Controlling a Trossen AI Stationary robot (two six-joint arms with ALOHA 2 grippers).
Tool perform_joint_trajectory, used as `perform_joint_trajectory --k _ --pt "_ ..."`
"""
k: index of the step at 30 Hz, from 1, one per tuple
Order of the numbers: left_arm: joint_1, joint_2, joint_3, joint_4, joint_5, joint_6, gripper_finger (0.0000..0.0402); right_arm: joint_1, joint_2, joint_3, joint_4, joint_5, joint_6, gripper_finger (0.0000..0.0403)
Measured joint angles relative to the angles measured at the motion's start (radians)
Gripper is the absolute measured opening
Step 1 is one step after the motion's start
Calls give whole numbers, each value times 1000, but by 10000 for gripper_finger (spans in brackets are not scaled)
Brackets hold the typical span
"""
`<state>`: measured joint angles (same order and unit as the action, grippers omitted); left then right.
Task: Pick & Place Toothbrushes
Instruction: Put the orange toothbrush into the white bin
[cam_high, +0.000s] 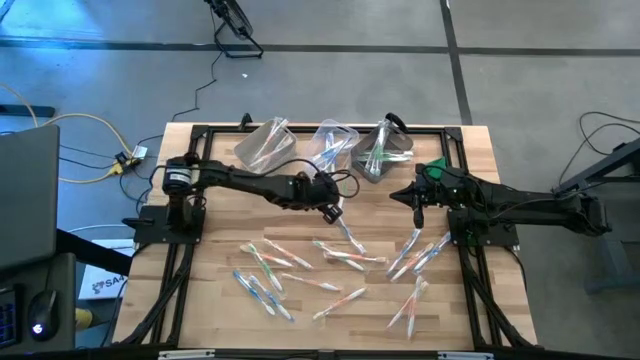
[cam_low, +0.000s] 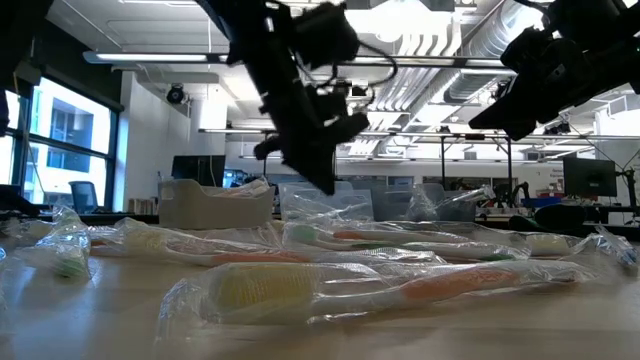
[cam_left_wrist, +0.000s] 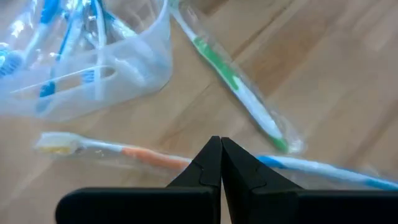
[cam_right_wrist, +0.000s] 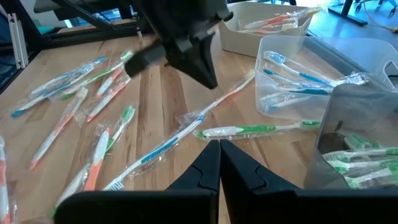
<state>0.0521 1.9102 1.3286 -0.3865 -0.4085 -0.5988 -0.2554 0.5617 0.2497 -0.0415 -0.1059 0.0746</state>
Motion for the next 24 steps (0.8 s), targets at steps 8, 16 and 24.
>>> perform_joint_trajectory --k 8,16,24 --pt "0 76 1 22 -25 -35 0 0 0 0 -7 0 0 2" --pt "0 84 2 -106 -58 -89 0 0 0 0 -7 -1 -19 2" --pt "-43 74 4 -259 -48 -143 0 0 0 0 -7 0 -19 2"
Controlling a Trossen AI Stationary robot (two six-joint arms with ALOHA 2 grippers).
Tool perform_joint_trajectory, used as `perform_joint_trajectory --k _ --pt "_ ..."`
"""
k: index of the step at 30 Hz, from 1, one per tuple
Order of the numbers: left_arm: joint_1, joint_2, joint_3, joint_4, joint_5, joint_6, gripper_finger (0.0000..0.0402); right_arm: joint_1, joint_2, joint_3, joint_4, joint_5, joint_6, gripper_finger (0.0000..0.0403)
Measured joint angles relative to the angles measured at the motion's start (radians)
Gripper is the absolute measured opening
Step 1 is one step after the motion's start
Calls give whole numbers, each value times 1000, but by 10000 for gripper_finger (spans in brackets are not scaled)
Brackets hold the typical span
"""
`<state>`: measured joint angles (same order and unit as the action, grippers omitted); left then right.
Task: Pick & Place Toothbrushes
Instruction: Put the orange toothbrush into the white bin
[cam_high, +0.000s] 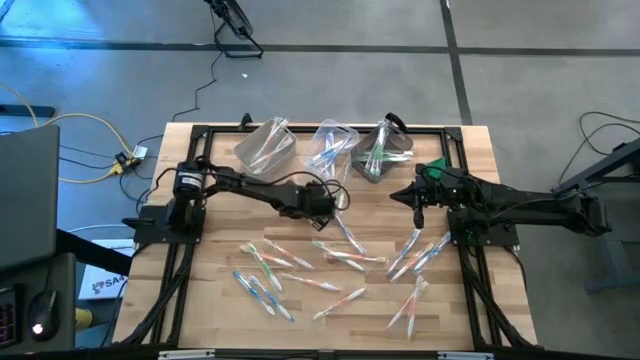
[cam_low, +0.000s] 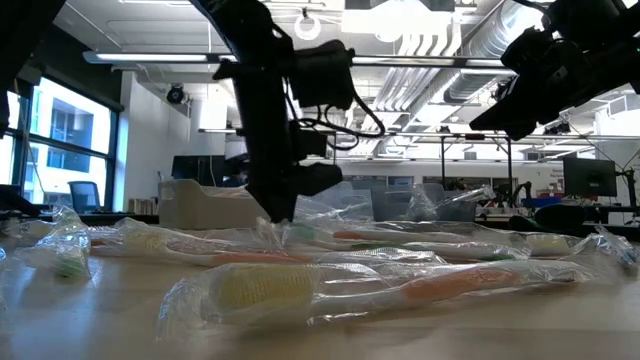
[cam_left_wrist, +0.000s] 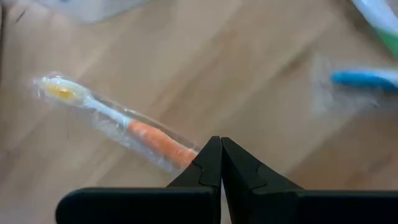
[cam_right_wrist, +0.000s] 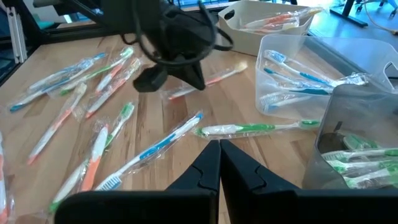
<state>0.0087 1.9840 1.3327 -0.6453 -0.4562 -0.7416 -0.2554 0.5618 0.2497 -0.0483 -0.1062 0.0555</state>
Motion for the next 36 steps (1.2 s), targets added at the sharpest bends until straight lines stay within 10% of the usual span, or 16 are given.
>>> perform_joint_trajectory --k 25,36 --pt "-101 0 273 -587 -125 -307 0 0 0 0 -1 0 0 2" --pt "-143 -32 239 -913 70 -408 0 0 0 0 -36 -1 1 2"
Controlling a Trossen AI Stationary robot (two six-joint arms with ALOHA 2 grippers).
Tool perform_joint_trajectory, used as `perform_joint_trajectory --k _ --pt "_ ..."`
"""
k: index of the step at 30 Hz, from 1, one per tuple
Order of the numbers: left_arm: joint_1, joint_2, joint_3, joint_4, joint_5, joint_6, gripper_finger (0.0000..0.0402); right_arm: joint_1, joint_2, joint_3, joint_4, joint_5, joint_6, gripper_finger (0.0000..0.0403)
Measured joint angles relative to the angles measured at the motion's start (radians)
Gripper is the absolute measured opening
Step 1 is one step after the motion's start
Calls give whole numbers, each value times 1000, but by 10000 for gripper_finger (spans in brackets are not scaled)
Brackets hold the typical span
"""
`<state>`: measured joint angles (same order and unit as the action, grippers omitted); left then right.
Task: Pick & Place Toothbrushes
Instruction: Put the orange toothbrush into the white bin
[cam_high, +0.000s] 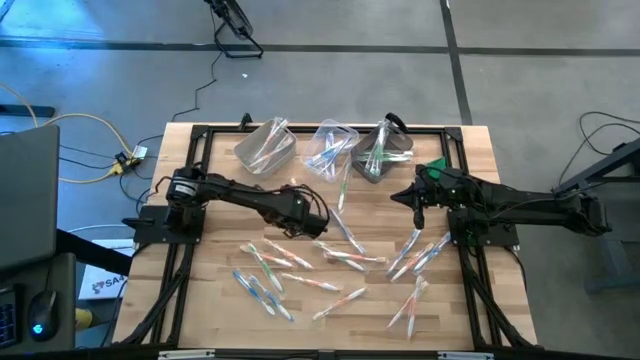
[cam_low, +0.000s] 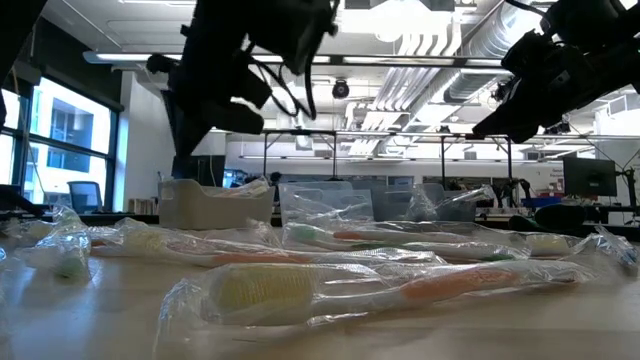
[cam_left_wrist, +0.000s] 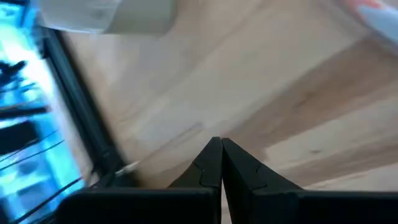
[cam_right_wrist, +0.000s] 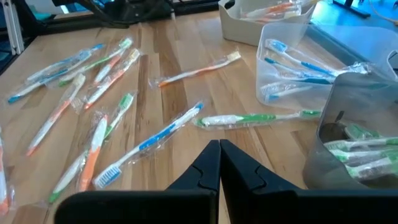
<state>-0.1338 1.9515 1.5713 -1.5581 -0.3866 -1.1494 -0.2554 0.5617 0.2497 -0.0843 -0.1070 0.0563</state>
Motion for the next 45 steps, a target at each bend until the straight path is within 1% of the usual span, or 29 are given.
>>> perform_joint_trajectory --k 3,6,7,9,10,11,13,16,17,21,28,34,37,40,45 --pt "-21 -72 -73 11 5 -50 0 0 0 0 -4 0 0 2" --pt "-39 -152 -180 31 -38 -179 0 0 0 0 -1 0 0 2" --pt "-44 -178 -217 69 -58 -221 0 0 1 0 5 0 0 2" --pt "-51 -248 -312 205 -107 -302 0 0 1 0 9 -1 0 2" --pt "-52 -281 -360 264 -128 -322 0 0 2 0 20 0 0 2" --pt "-52 -303 -409 365 -150 -331 0 0 3 0 24 0 0 2" --pt "-49 -351 -500 608 -182 -332 0 0 3 0 23 -1 0 2" --pt "-30 -374 -591 898 -220 -262 0 0 4 0 28 -1 0 2" --pt "-26 -374 -607 962 -221 -242 0 0 4 0 29 -1 0 2" --pt "8 -363 -615 1032 -226 -190 0 0 7 0 27 -2 0 2" --pt "51 -366 -617 1055 -226 -216 0 0 15 0 34 0 0 2" --pt "69 -366 -617 1062 -221 -195 3 0 16 0 34 0 0 2" --pt "86 -365 -617 1068 -184 -203 22 0 16 0 35 0 0 2" --pt "102 -364 -617 1089 -152 -213 56 0 16 0 34 0 0 2" --pt "115 -348 -618 1170 -159 -202 114 0 16 0 32 -1 0 2"
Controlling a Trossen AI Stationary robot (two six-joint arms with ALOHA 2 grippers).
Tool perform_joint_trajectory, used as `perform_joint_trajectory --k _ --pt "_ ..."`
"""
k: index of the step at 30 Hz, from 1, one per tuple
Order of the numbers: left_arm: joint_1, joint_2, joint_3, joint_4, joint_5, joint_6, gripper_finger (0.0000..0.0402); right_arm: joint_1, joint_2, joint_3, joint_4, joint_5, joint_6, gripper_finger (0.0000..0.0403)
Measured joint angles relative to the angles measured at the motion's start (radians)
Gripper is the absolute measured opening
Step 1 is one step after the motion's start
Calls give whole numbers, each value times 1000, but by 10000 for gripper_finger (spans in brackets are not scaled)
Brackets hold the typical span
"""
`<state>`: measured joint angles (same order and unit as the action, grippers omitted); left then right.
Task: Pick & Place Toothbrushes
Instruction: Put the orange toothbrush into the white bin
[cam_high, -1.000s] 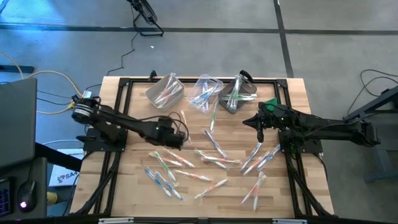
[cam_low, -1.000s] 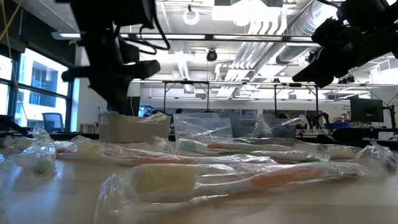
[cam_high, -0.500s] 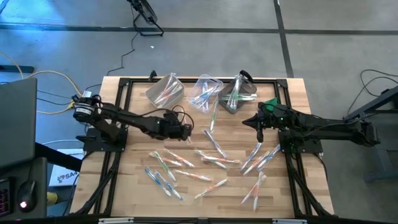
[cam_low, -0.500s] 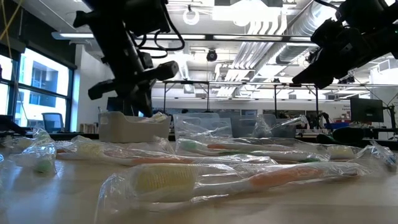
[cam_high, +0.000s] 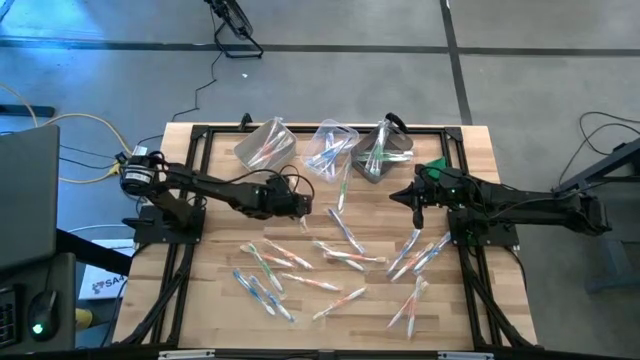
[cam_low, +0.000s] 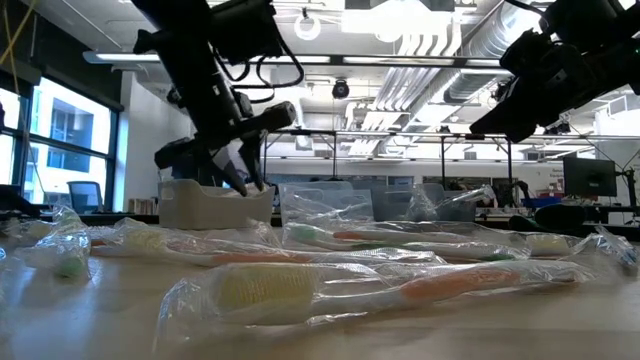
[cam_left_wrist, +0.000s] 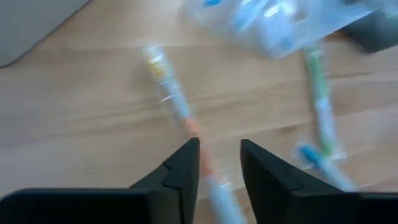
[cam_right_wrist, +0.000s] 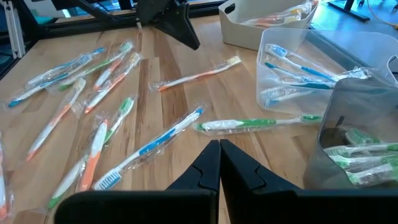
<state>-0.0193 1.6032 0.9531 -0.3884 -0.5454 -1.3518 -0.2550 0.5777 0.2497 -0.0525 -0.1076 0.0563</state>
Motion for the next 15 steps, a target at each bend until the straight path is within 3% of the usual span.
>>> perform_joint_trajectory --k 6,15 --pt "0 16 2 92 -27 80 125 0 0 0 -3 0 0 2" --pt "0 21 0 117 -26 130 80 0 0 0 1 0 0 2"
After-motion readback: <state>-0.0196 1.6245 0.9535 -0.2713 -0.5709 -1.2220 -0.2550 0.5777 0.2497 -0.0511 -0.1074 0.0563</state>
